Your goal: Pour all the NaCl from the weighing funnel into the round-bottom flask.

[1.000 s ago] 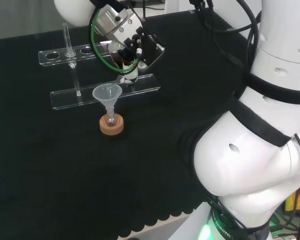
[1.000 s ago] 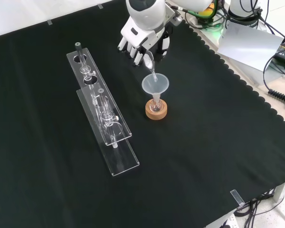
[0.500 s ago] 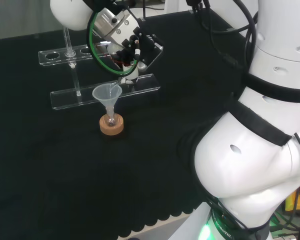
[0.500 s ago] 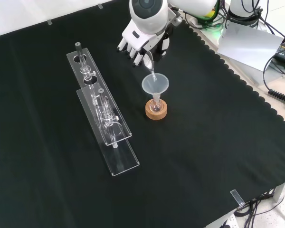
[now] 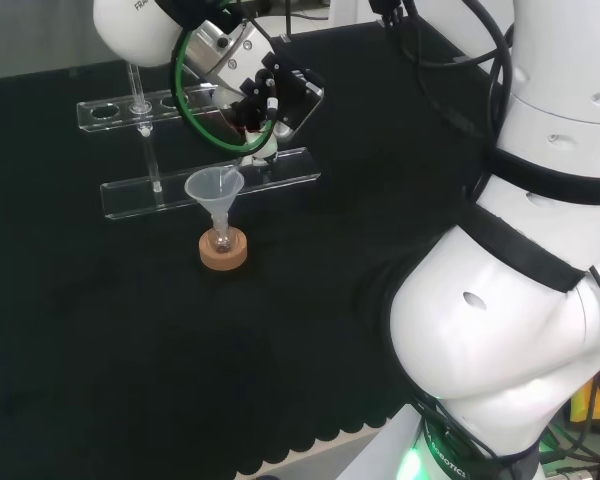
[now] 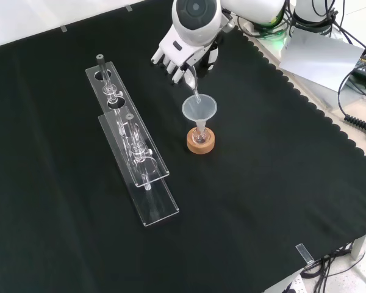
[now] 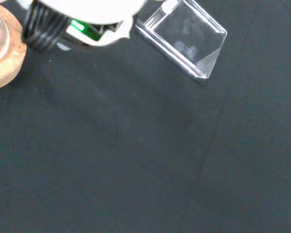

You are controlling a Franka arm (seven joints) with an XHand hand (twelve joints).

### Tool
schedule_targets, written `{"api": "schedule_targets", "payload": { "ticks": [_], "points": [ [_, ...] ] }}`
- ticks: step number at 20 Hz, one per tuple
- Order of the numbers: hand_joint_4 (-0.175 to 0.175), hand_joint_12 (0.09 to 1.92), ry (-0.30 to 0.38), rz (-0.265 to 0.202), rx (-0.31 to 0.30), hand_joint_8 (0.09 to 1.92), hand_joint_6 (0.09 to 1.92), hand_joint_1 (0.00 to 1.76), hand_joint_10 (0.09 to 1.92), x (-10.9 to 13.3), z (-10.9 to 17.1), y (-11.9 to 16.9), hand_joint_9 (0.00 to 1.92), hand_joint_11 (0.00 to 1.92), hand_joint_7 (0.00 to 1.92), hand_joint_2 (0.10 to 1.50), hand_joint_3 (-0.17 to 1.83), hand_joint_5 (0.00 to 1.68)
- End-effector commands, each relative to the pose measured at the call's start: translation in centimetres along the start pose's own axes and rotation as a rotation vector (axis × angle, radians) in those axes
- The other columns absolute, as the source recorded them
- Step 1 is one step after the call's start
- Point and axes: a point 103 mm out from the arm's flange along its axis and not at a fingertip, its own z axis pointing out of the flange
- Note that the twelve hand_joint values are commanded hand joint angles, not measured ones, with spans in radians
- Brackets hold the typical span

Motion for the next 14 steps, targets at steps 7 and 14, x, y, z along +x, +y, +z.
{"api": "schedule_targets", "payload": {
  "ticks": [7, 14],
  "points": [
    [0.175, 1.27, -0.075, 0.011, 0.005, 0.72, 1.03, 1.09, 0.54, 0.1, -0.53, -0.26, 1.02, 0.52, 0.97, 0.63, 0.86, 1.12],
    [0.175, 1.27, -0.123, 0.014, -0.007, 0.72, 1.03, 1.09, 0.54, 0.26, -1.04, -0.41, 1.02, 0.52, 0.96, 0.63, 0.86, 1.12]
  ]
}}
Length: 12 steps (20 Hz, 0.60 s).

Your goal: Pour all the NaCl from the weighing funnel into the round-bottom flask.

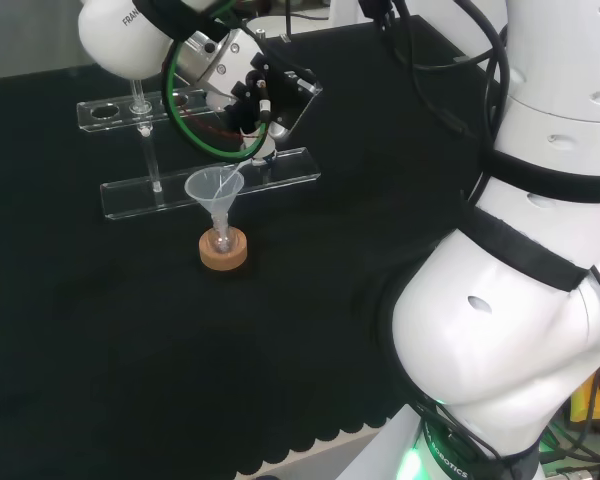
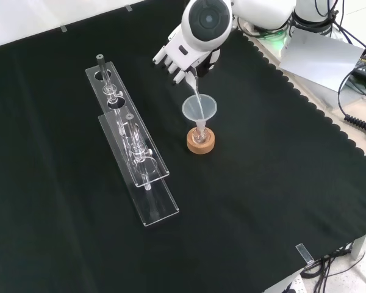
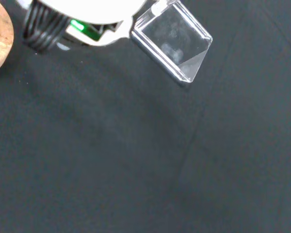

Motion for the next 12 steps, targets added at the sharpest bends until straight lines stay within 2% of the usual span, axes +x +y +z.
{"api": "schedule_targets", "payload": {
  "ticks": [1, 12],
  "points": [
    [0.175, 1.27, -0.031, 0.004, -0.008, 0.72, 1.03, 1.09, 0.54, 0.03, -0.25, -0.17, 1.02, 0.52, 0.96, 0.63, 0.86, 1.12],
    [0.175, 1.27, -0.103, 0.008, -0.003, 0.72, 1.03, 1.09, 0.54, 0.44, -0.6, -0.38, 1.02, 0.52, 0.96, 0.63, 0.85, 1.12]
  ]
}}
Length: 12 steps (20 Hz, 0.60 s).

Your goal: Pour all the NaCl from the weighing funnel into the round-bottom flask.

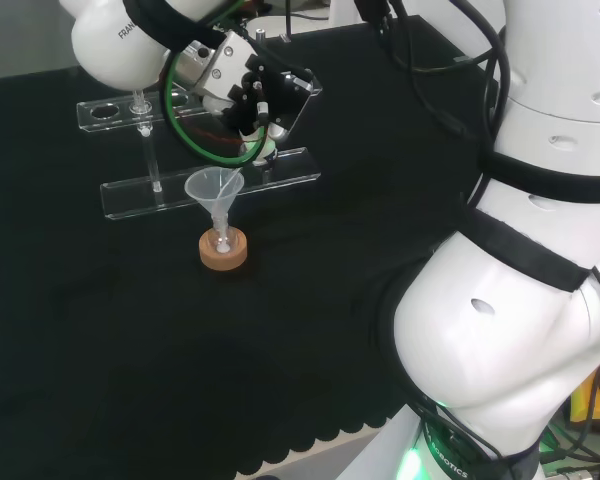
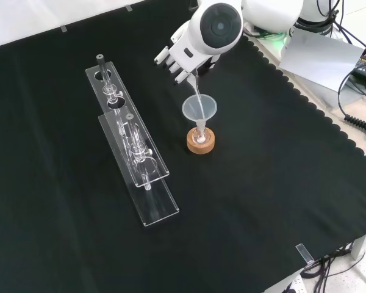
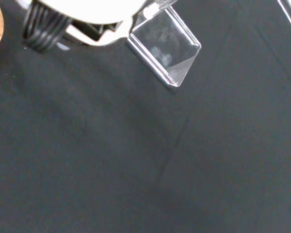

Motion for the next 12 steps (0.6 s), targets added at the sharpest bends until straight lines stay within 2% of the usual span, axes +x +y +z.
{"api": "schedule_targets", "payload": {
  "ticks": [1, 12],
  "points": [
    [0.175, 1.27, -0.037, 0.007, 0.003, 0.72, 1.03, 1.09, 0.54, 0.35, -0.4, -0.11, 1.02, 0.52, 0.96, 0.63, 0.85, 1.12],
    [0.175, 1.27, -0.088, 0.011, -0.004, 0.72, 1.03, 1.09, 0.53, 0.29, -1.12, -0.36, 1.02, 0.52, 0.96, 0.63, 0.85, 1.12]
  ]
}}
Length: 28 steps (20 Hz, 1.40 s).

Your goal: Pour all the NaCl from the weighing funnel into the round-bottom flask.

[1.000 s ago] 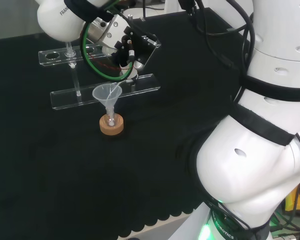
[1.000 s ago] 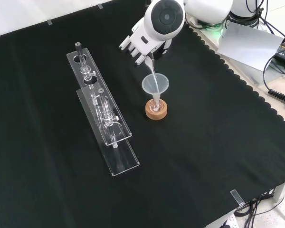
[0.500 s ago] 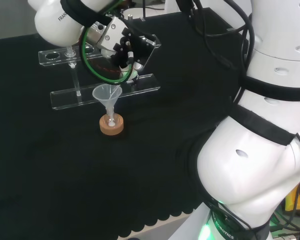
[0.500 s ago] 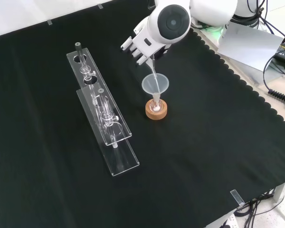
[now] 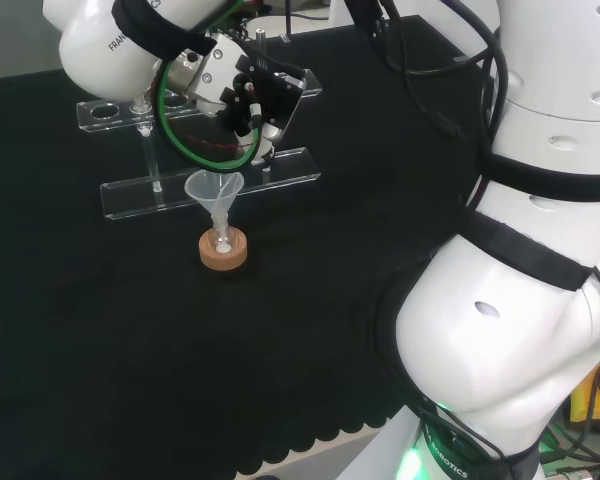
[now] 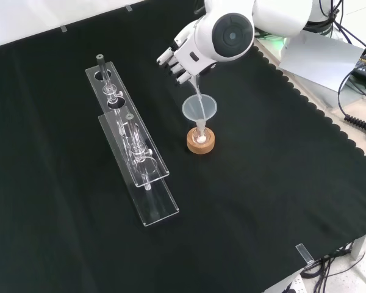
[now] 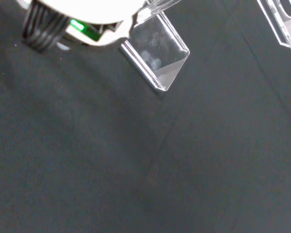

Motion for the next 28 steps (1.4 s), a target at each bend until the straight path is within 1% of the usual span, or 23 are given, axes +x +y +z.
{"api": "schedule_targets", "payload": {
  "ticks": [1, 7, 16, 28],
  "points": [
    [0.175, 1.27, -0.022, 0.003, 0.003, 0.72, 1.03, 1.09, 0.53, 0.1, -0.3, 0.0, 1.02, 0.52, 0.96, 0.63, 0.85, 1.12],
    [0.175, 1.28, -0.054, 0.012, 0.005, 0.72, 1.02, 1.09, 0.53, 0.3, -1.0, 0.0, 1.02, 0.52, 0.96, 0.63, 0.86, 1.12],
    [0.175, 1.28, -0.069, -0.001, 0.02, 0.72, 1.02, 1.09, 0.53, 0.8, -1.5, 0.1, 1.02, 0.51, 0.95, 0.63, 0.86, 1.13],
    [0.175, 1.28, -0.121, -0.003, 0.031, 0.71, 1.02, 1.09, 0.53, 1.5, -2.6, -0.2, 1.01, 0.51, 0.95, 0.63, 0.86, 1.13]
  ]
}}
